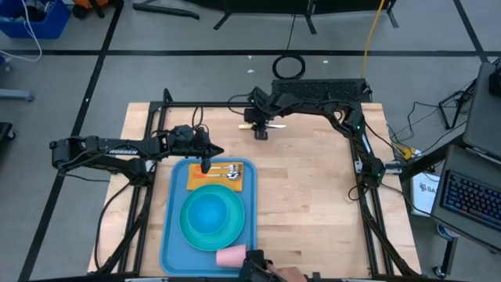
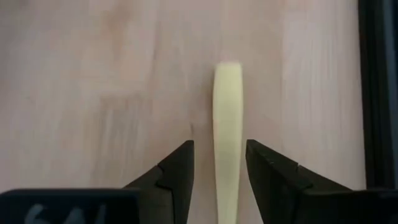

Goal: Set up tray
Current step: Put the yellow knife to the bottom of the orange spoon on the yellow napkin on the blue serving tray

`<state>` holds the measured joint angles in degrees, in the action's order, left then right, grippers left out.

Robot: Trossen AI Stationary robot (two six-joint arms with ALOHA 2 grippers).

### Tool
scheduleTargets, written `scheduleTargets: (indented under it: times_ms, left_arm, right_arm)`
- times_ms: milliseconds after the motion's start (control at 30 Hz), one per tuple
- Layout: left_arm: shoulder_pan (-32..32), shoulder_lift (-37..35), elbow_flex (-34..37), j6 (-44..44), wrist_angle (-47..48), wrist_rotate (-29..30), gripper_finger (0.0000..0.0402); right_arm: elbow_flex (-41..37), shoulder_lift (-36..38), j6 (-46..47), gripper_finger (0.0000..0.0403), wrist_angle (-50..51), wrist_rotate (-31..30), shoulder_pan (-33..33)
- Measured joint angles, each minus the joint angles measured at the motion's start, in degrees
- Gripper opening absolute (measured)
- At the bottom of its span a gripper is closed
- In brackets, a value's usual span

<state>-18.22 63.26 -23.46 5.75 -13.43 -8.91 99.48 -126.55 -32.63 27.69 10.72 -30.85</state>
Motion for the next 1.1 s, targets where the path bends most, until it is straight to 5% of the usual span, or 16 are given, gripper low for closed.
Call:
scheduleTargets:
  times_ms: [700, 967, 1100]
  left_arm:
    - [-0.01, 0.16, 0.00, -0.07, -0.22, 0.40, 0.0026]
    - [0.00, 0.17, 0.00, -0.55, -0.11, 1.51, 0.0026]
    - [0.02, 0.17, 0.00, -0.73, 0.29, 1.49, 0.0026]
  right_arm:
    - [-2.58, -1.85, 0.75, 0.0124, 0.23, 5.22, -4.37]
    - [-2.46, -1.78, -1.38, 0.0028, 5.18, 1.48, -5.50]
    - [-3.41, -1.67, 3.37, 0.0026, 7.55, 2.83, -7.22]
